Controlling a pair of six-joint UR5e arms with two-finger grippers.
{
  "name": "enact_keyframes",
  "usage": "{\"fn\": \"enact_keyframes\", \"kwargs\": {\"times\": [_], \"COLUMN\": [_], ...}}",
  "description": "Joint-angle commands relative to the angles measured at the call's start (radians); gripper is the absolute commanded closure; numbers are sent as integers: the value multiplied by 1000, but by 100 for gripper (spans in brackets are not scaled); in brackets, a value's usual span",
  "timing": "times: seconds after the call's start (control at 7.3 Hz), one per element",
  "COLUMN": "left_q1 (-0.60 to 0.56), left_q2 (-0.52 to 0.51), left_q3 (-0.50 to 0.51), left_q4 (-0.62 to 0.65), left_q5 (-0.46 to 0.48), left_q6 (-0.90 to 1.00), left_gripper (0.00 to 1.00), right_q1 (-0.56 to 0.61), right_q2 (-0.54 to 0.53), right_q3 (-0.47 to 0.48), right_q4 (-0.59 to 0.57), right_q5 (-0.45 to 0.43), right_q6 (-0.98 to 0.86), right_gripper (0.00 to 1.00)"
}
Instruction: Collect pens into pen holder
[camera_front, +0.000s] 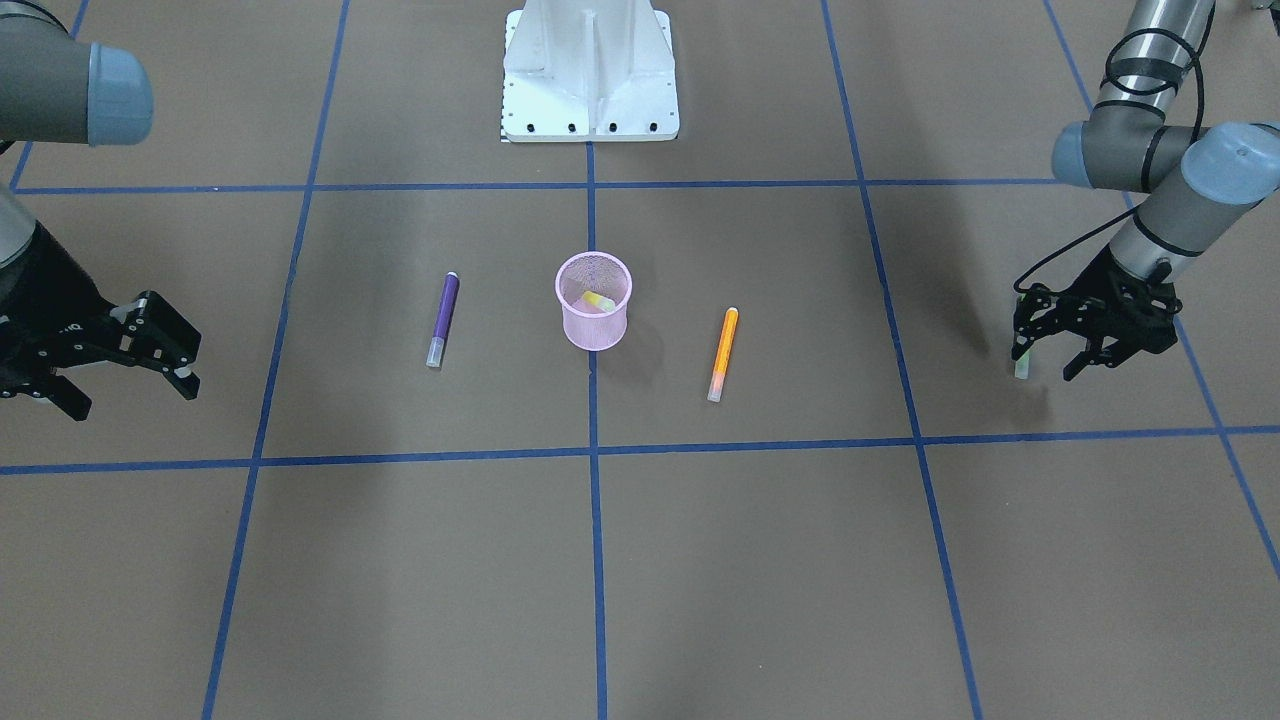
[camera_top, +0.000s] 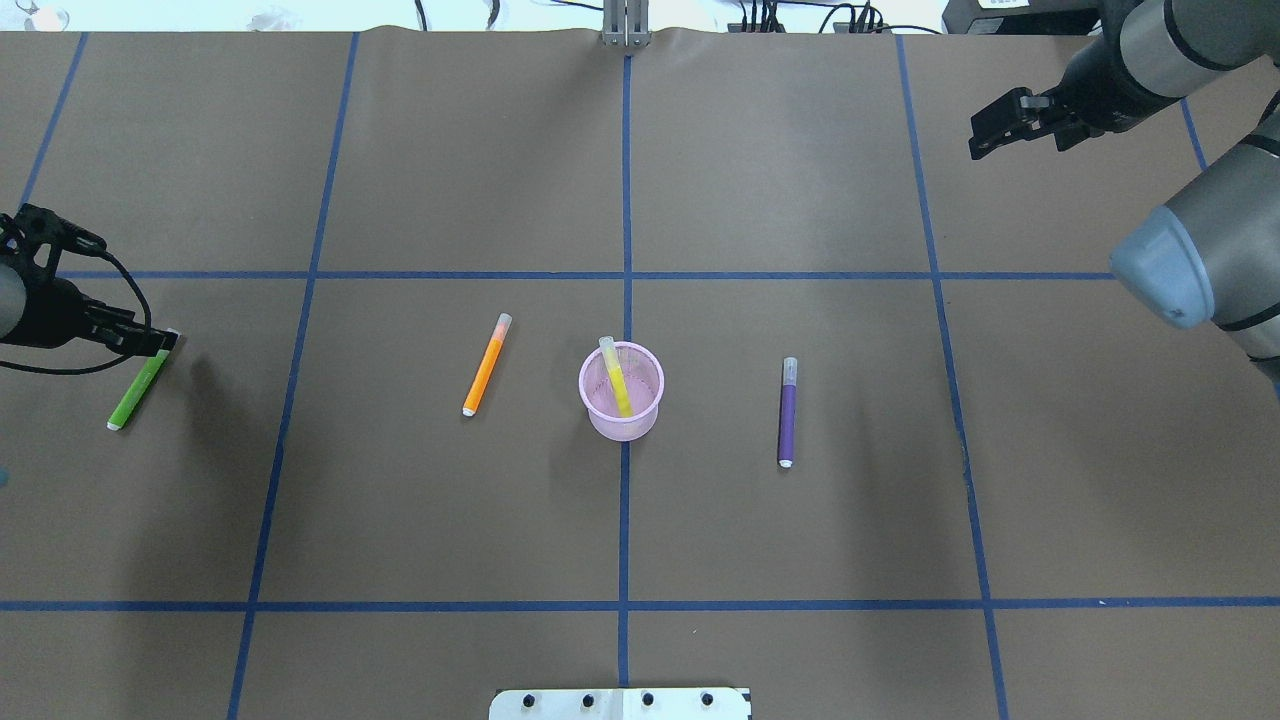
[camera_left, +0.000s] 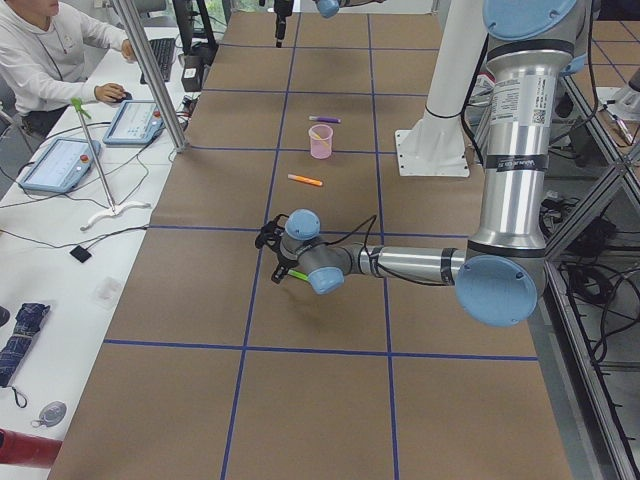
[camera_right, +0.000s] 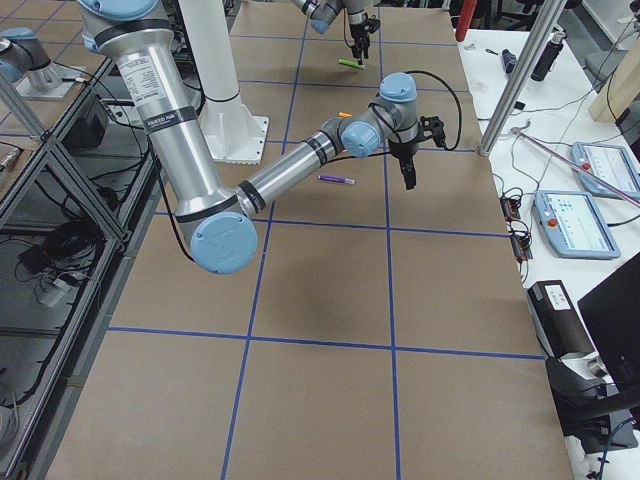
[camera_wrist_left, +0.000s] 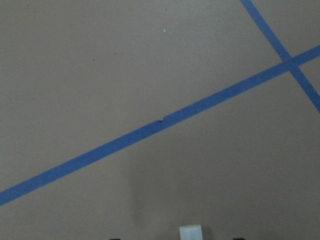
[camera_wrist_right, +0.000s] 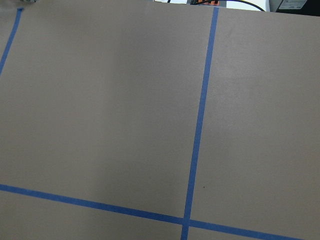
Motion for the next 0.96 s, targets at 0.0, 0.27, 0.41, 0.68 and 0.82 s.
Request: {"fn": "enact_keyframes", "kwargs": {"times": [0.0,0.27,0.41,0.68,0.82], "left_q1": [18,21,21,21,21], "left_q2": [-8,-8,-7,-2,-2], "left_q3": [5,5,8,11,9], "left_q4": [-1,1,1,-1,-1], "left_q5": [0,1,1,1,1], "left_q6": [-5,-5,-2,4,3], "left_gripper": [29,55,70,74,82], "right_q1": [1,1,1,1,1], "right_q2": [-1,-2,-1,-2,-2], "right_q3": [-1,-1,-1,-1,-1], "right_q4": [2,2,0,0,2], "right_q5": [-5,-6,-6,-6,-6], "right_q6": [-1,-1,-1,-1,-1], "right_gripper": [1,1,1,1,1]}}
